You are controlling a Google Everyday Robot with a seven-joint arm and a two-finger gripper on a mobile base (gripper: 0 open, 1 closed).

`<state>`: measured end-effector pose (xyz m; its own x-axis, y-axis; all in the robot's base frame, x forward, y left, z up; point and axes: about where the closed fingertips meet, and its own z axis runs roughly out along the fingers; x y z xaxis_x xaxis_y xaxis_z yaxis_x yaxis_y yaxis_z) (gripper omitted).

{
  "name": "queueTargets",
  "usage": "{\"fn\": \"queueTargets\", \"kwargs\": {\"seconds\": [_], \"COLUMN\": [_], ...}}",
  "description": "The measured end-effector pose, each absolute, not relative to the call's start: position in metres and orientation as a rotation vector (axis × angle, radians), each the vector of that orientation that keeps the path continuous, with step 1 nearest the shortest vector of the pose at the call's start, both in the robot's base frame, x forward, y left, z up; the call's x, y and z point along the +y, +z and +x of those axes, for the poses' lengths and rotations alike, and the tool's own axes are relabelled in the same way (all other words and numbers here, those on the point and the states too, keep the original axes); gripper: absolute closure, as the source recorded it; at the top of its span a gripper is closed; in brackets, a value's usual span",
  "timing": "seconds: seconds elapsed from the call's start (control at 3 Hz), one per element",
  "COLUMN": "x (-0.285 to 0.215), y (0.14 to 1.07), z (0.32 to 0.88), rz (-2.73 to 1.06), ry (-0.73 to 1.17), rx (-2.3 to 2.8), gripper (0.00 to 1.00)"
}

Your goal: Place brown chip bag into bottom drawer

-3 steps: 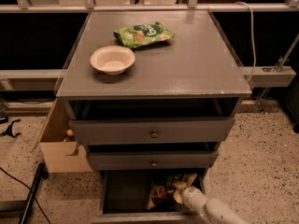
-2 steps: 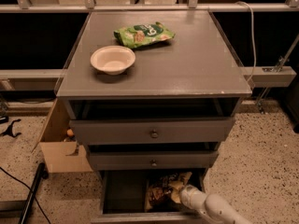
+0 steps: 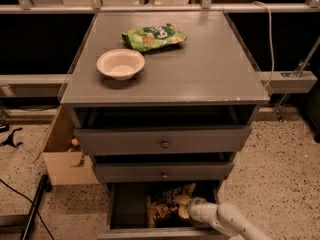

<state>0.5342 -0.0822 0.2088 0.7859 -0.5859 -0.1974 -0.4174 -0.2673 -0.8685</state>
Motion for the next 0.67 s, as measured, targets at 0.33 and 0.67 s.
{"fn": "queueTargets", "kwargs": {"seconds": [0.33,0.67], "x": [-0.0805,-0.0805], "y": [0.2099,0.2099], "z": [0.5317,0.5317], "rz": [-1.900,-1.900], "ry": [-0.181,-0.181], "rx": [0.749,0.749], "gripper": [0.89,0.73]}}
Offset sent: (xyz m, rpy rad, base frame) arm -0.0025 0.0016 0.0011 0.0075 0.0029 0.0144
